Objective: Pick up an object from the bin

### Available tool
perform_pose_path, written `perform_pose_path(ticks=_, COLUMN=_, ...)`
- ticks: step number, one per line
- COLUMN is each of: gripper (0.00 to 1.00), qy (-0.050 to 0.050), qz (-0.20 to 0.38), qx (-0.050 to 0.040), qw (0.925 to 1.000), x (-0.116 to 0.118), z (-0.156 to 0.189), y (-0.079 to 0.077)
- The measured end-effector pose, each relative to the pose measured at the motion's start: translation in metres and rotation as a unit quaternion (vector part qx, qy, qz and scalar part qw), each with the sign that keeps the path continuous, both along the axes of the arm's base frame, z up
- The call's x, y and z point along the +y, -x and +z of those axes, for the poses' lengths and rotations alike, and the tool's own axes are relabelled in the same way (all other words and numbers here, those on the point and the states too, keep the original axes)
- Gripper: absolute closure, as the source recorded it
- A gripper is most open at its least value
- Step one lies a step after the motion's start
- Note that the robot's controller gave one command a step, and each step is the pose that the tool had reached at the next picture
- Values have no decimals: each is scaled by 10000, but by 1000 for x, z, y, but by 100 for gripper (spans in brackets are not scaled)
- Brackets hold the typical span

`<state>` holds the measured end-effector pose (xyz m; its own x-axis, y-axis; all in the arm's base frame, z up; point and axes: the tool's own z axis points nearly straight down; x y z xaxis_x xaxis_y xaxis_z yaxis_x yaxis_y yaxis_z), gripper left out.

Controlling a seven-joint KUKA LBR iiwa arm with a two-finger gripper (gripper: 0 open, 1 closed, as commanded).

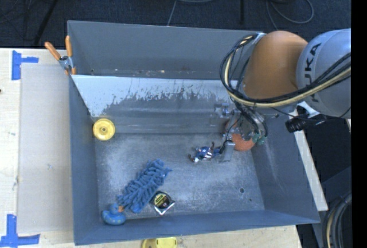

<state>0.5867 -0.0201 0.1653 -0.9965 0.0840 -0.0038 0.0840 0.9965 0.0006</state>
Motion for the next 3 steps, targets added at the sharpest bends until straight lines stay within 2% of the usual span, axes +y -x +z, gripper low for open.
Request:
perform_pose_path(ticks=1, gripper=0, qy=-3, qz=427, qx=36, qw=9991, x=-7, z=-21, y=17)
perform_pose_path(ticks=2, gripper=0, qy=0, qz=539, qx=11, qw=9985, x=-7, z=-50, y=5)
perform_pose_path(ticks=3, gripper=100, qy=-1, qz=169, qx=24, qw=9999, x=-15, z=-96, y=18)
